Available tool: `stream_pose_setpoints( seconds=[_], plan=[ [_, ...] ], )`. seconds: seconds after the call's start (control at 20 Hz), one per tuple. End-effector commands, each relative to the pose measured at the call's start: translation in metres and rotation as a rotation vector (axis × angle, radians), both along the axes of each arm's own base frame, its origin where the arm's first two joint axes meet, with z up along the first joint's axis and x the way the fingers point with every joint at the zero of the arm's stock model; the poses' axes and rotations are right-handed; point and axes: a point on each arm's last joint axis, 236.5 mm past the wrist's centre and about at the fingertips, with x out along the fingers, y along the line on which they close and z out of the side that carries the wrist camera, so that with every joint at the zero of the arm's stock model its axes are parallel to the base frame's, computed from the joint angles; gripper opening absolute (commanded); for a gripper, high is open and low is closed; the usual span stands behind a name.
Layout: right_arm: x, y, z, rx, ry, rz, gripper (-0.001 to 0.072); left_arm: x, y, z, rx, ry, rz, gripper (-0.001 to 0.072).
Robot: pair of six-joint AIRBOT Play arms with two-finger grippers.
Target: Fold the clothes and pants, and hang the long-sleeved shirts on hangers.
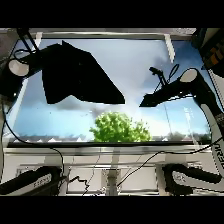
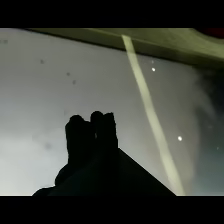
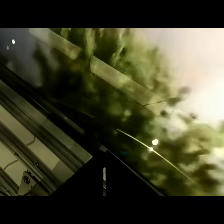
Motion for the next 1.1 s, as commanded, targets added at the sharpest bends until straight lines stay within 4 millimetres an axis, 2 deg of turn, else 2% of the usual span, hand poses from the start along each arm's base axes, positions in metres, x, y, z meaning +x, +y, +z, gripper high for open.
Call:
stream_pose_setpoints(
  seconds=[0.0, 0.1, 0.2, 0.35, 0.4, 0.5, 0.6, 0.7, 0.8, 0.85, 0.95, 1.05],
  plan=[
    [-0.018, 0.032, -0.006, 0.022, -0.010, 0.101, 0.0017, -0.020, 0.004, 0.046, -0.099, -0.086, 0.047, 0.0022],
    [-0.015, 0.044, -0.006, 0.026, -0.043, 0.107, 0.0017, -0.036, -0.007, 0.071, -0.190, -0.133, 0.055, 0.0022],
    [-0.009, 0.048, -0.005, 0.034, -0.065, 0.091, 0.0017, -0.054, -0.039, 0.095, -0.227, -0.191, -0.002, 0.0022],
    [0.001, 0.044, 0.001, 0.045, -0.083, 0.058, 0.0017, -0.079, -0.093, 0.124, -0.290, -0.286, -0.084, 0.0022],
    [0.004, 0.040, 0.006, 0.046, -0.093, 0.050, 0.0017, -0.088, -0.106, 0.135, -0.318, -0.324, -0.100, 0.0022],
    [0.018, 0.023, 0.026, 0.044, -0.149, 0.008, 0.0017, -0.102, -0.118, 0.154, -0.348, -0.383, -0.116, 0.0021],
    [0.033, -0.006, 0.054, 0.025, -0.236, -0.058, 0.0017, -0.111, -0.123, 0.152, -0.302, -0.376, -0.151, 0.0021],
    [0.043, -0.040, 0.082, -0.008, -0.325, -0.137, 0.0017, -0.116, -0.125, 0.129, -0.210, -0.321, -0.196, 0.0020],
    [0.043, -0.077, 0.099, -0.070, -0.391, -0.211, 0.0018, -0.122, -0.121, 0.083, -0.149, -0.199, -0.215, 0.0018],
    [0.041, -0.094, 0.103, -0.111, -0.407, -0.237, 0.0017, -0.126, -0.115, 0.054, -0.125, -0.135, -0.204, 0.0018],
    [0.032, -0.120, 0.105, -0.178, -0.401, -0.286, 0.0018, -0.137, -0.095, -0.016, -0.052, 0.003, -0.144, 0.0018],
    [0.025, -0.124, 0.107, -0.184, -0.388, -0.294, 0.0018, -0.153, -0.063, -0.095, 0.100, 0.156, -0.070, 0.0019]
  ],
)
